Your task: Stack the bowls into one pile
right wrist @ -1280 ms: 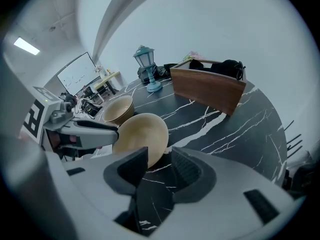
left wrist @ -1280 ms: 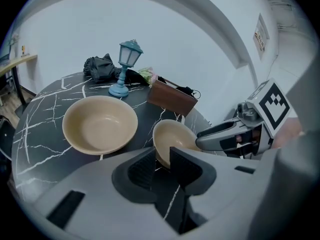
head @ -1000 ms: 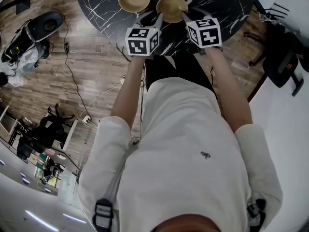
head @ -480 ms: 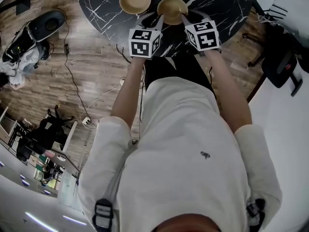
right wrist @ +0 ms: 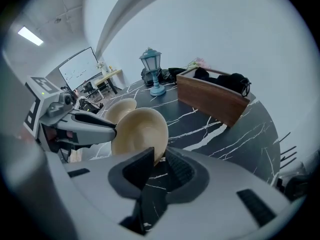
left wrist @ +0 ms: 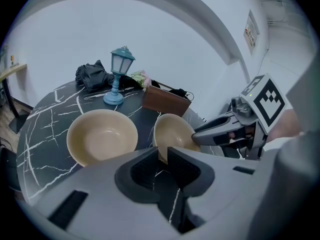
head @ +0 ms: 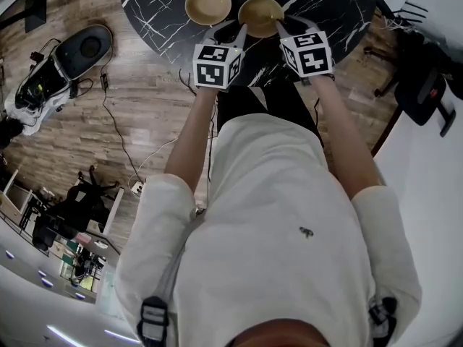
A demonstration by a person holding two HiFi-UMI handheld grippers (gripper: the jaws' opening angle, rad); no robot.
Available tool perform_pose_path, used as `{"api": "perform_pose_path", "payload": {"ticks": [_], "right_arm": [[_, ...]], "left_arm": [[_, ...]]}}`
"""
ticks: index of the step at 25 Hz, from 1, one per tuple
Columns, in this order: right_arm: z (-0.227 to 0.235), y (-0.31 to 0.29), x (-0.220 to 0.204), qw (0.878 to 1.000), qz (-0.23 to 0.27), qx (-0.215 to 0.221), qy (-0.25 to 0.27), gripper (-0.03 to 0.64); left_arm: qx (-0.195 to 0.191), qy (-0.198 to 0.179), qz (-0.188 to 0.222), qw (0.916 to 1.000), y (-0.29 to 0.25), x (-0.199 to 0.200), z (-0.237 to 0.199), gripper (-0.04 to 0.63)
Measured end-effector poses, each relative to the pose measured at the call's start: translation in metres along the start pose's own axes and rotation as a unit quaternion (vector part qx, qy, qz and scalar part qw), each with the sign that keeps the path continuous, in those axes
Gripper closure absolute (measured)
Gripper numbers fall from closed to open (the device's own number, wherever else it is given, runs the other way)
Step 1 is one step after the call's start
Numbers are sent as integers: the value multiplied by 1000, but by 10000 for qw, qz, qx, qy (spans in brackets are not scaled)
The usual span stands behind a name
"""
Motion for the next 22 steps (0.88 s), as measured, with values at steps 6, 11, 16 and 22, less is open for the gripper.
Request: {"api": "perform_pose_path", "payload": {"ticks": [6, 11, 16, 22], "right_arm": [[-17, 14, 18, 9995, 267, -122, -116, 563], [-34, 18, 28, 9990, 381, -183, -147, 563], [-58, 18, 41, 9986, 483, -182, -131, 563], [-89, 6, 48, 9987, 480, -102, -137, 558]], "left_arm": [[-122, -22, 124, 9998, 18, 10, -9, 535], [-153, -60, 239, 9996, 34, 17, -20, 535], [-117, -101, 326, 9993, 53, 22, -40, 537], [-3, -34, 459, 9989, 72, 21, -69, 537]]}}
Point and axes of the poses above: the fingertips, and each gripper's own axes: y backward along the fingers, z to its right, x out of its top, the point moved 8 cm from there along y, backward along the fingers, and after that the axes turned 9 degrees about -y, right-handed, at the moved point
